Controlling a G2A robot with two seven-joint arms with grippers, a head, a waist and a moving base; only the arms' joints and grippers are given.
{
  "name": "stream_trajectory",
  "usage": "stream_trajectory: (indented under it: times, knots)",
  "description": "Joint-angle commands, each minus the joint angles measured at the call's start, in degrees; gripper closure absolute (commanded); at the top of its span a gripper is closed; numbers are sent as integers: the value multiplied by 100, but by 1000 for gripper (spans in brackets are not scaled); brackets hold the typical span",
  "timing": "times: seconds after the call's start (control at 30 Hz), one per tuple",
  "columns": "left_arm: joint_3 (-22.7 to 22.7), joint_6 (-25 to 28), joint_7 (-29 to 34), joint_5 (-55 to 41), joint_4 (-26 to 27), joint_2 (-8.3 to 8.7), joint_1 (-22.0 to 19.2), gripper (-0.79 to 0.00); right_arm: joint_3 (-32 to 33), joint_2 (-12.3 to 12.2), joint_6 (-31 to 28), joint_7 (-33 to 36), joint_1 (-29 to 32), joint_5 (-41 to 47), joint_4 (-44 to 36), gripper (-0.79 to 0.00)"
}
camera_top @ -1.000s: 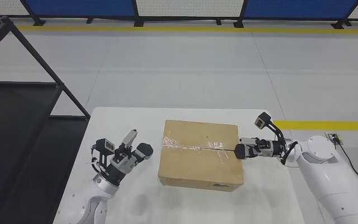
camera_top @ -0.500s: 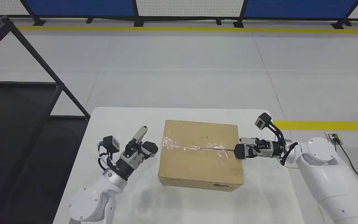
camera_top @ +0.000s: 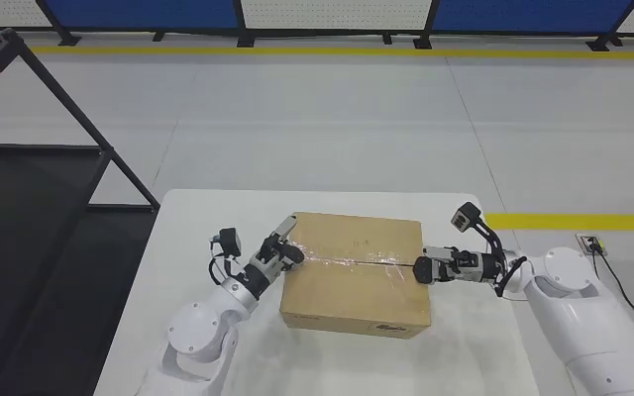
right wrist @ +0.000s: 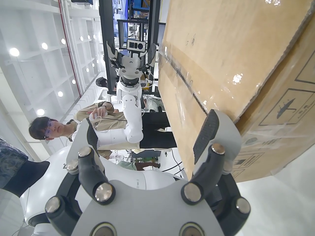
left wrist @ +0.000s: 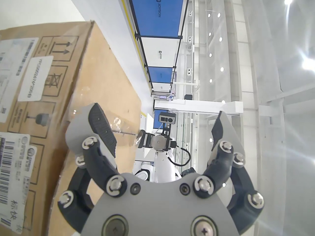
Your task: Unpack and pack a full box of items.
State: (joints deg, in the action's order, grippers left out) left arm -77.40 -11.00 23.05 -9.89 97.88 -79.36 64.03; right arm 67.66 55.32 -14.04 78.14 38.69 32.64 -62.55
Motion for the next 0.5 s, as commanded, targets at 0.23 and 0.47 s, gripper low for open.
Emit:
stream_trajectory:
  times: [0.23,0.47]
  knots:
    - [34,72,17,-1,-39,24,25,-785,408,-110,-713,-547,392,-433,-635,-785]
    - [17,93,48,3,-36,40,50,-785,637,-198,-795,-761,698,-907,-1198,-785]
